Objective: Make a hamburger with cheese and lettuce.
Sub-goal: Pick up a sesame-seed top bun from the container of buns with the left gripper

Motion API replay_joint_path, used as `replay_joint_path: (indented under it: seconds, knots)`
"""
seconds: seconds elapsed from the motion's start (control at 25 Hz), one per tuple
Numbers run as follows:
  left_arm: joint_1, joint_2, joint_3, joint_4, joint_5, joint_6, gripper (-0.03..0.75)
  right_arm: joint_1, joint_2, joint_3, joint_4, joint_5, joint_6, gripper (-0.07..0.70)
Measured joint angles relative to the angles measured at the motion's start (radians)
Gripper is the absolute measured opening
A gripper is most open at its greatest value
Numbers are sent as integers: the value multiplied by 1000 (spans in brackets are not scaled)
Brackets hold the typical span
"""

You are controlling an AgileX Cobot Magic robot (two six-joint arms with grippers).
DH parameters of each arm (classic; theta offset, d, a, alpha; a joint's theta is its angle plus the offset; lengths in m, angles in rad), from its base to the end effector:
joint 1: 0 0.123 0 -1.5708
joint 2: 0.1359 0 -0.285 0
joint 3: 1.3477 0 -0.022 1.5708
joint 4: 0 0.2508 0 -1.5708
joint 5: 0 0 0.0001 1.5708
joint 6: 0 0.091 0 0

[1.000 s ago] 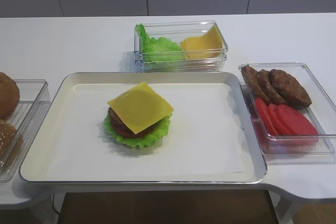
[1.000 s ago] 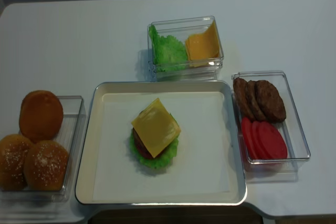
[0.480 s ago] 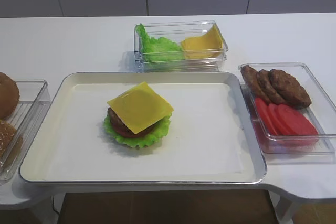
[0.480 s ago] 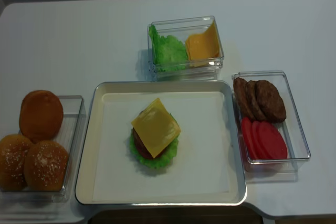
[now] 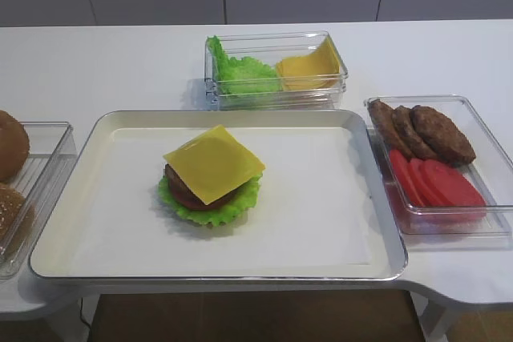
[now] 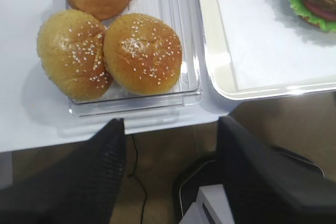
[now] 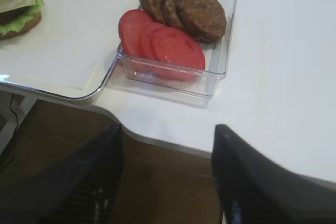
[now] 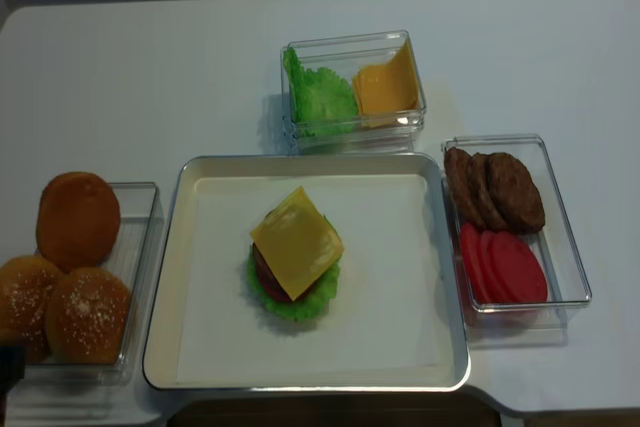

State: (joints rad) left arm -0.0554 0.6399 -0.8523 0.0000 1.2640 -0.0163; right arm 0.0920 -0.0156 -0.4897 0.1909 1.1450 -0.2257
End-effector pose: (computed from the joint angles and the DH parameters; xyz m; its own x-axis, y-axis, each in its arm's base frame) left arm 0.0813 -0.0045 0.3428 -0.8212 0.0292 -0.5698 0.0420 0.9991 -0.0093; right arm -0.0120 0.0147 0.2689 -0.4766 -0.1879 -0.8588 -0.3102 0.9500 -0.0357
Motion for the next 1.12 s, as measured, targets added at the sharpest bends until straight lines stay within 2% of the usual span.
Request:
replay_joint_path:
  seconds: [0.24, 0.48, 0.76, 1.12]
  knots:
    - [0, 144, -58, 32, -4, 0, 409, 0, 0, 0, 0, 0, 0, 425]
    - [0, 269, -65, 70, -8, -2, 409, 0, 0, 0, 0, 0, 0, 424]
    - [85, 353, -74, 82, -12, 25, 409, 0, 0, 0, 0, 0, 0, 424]
    - [184, 478, -186, 38, -16, 54, 409, 0, 0, 0, 0, 0, 0, 425]
